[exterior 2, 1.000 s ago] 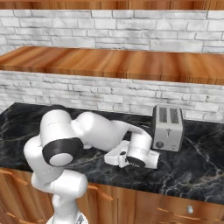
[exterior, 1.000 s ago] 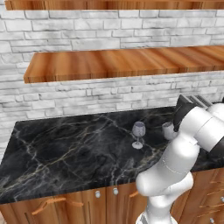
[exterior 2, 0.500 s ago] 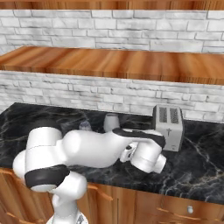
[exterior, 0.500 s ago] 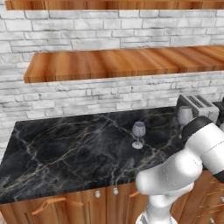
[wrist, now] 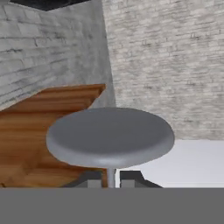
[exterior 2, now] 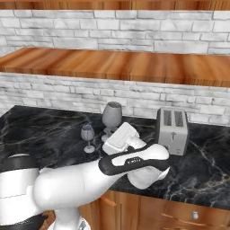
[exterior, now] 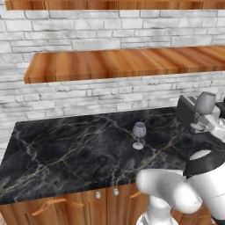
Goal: Retrieve the wine glasses from the counter and place one next to each plate.
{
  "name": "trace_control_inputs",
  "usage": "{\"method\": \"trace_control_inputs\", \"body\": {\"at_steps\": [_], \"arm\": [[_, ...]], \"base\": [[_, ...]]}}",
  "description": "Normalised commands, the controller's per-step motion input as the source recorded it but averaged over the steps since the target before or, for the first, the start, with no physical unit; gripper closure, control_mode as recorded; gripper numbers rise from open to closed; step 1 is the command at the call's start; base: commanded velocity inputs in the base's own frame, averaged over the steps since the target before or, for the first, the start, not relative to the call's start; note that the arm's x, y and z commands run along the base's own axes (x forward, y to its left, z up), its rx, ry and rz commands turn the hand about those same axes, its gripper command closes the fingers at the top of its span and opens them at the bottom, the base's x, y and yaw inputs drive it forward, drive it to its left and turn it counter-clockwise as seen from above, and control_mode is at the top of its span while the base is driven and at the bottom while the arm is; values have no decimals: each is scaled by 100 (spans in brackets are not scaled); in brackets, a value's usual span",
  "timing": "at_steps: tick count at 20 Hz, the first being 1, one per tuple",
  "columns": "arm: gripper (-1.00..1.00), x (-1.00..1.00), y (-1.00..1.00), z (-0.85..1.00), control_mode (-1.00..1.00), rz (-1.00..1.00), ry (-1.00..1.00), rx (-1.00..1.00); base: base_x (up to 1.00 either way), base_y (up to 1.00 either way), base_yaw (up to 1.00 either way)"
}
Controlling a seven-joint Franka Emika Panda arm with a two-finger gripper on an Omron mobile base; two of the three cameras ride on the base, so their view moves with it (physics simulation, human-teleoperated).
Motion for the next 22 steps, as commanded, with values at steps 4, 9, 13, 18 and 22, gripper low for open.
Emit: {"method": "trace_control_inputs", "body": {"at_steps": [4,9,13,18,22], "arm": [[100,-58,88,70,-100,-11,-48,-13],[100,-38,28,30,-100,0,-32,-6],[100,-64,0,34,-100,0,-22,5],[100,-72,32,36,-100,0,-25,0],[100,-44,85,5,-100,-6,-19,-9]], "base": [[0,0,0],[0,0,0],[0,0,0],[0,0,0],[0,0,0]]}}
